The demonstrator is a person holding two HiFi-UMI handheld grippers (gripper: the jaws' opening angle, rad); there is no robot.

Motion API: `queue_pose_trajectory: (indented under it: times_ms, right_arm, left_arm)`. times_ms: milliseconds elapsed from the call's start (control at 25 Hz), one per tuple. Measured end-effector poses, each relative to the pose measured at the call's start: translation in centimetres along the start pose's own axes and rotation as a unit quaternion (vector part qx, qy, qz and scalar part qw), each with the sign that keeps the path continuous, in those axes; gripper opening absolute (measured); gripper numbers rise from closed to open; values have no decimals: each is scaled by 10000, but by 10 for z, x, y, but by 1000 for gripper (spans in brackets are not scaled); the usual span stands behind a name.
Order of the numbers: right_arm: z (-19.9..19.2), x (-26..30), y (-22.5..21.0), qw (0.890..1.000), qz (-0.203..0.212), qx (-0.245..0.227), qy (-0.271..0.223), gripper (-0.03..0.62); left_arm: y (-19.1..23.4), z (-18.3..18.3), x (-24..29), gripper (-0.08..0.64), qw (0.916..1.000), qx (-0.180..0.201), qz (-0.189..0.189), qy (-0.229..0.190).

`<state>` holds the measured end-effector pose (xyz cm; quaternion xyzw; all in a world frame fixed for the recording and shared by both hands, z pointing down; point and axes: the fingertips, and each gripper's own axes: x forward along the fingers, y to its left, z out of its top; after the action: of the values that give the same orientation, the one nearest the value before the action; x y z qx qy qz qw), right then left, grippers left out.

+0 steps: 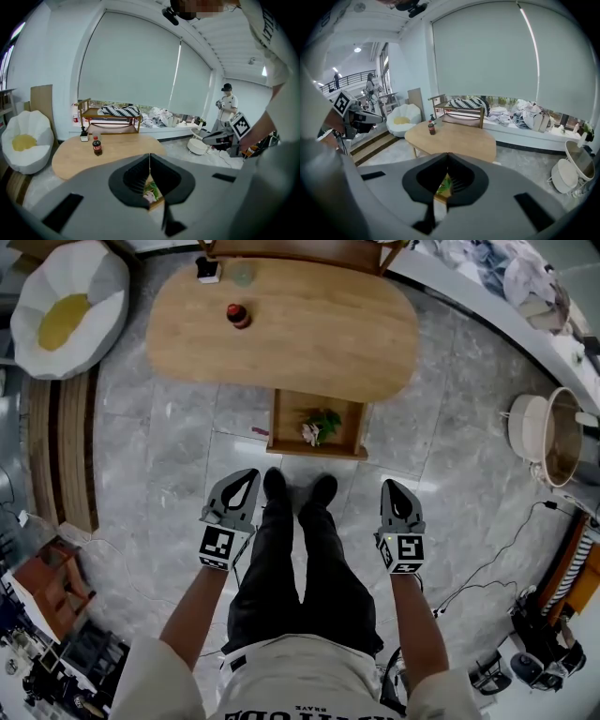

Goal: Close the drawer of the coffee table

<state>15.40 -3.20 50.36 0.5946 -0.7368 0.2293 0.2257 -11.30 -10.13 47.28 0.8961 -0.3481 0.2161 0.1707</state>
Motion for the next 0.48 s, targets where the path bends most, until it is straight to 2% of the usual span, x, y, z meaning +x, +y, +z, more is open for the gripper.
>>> queue_pose_trajectory:
  times_ms: [120, 240, 480]
  right_arm:
    - [-19, 15, 3, 9999, 119, 68, 24, 20]
    - [-41, 28, 4, 9996, 207, 114, 127, 20]
    - [-81, 58, -1, 9993, 122, 121, 317, 20]
  left_arm:
    - [0, -19, 14, 21, 9999, -74, -98, 24]
    - [1, -44, 30, 20, 9997, -170, -40, 165]
    - [6, -89, 60, 21, 9989, -399, 58, 229]
